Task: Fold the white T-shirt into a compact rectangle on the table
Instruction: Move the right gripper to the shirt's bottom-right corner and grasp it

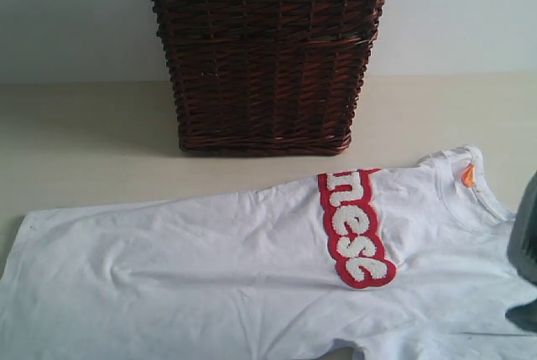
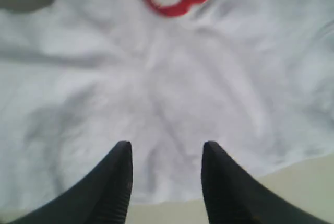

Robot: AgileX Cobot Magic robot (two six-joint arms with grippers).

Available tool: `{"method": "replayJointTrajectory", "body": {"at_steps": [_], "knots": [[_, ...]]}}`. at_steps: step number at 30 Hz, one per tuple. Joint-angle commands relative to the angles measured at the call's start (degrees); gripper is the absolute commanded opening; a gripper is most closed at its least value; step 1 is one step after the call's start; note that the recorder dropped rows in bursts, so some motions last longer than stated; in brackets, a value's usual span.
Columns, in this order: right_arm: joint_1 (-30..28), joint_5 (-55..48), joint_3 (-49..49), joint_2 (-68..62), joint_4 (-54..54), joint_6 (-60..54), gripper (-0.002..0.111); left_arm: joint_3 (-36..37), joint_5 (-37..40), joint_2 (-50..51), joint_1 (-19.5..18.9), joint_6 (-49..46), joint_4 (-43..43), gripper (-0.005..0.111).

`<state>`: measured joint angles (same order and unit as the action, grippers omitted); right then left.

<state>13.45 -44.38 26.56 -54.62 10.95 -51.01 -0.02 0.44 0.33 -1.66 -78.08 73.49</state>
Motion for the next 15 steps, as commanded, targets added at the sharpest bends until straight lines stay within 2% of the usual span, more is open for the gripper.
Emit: {"method": "replayJointTrajectory", "body": {"at_steps": [1,5,6,8,13,15], "knots": [[0.09,-10.66,5.69,-15.21,3.13,-3.47,0.039,0.02,-0.44,-0.33,-0.11,0.32,0.41,0.0],[0.09,-25.59,9.88,-21.64,17.35,-25.0,0.035,0.02,-0.44,-0.33,-0.11,0.32,0.41,0.0],[0.09,-25.59,10.63,-22.56,20.58,-29.66,0.035,0.02,-0.44,-0.33,-0.11,0.32,0.41,0.0],[0.2,-25.59,11.11,-23.47,24.43,-31.93,0.038,0.02,-0.44,-0.33,-0.11,0.32,0.41,0.0],[0.2,-25.59,11.1,-27.63,22.27,-35.27,0.061,0.02,-0.44,-0.33,-0.11,0.32,0.41,0.0],[0.2,-25.59,11.1,-30.14,21.92,-35.27,0.064,0.02,-0.44,-0.33,-0.11,0.32,0.41,0.0]]}}
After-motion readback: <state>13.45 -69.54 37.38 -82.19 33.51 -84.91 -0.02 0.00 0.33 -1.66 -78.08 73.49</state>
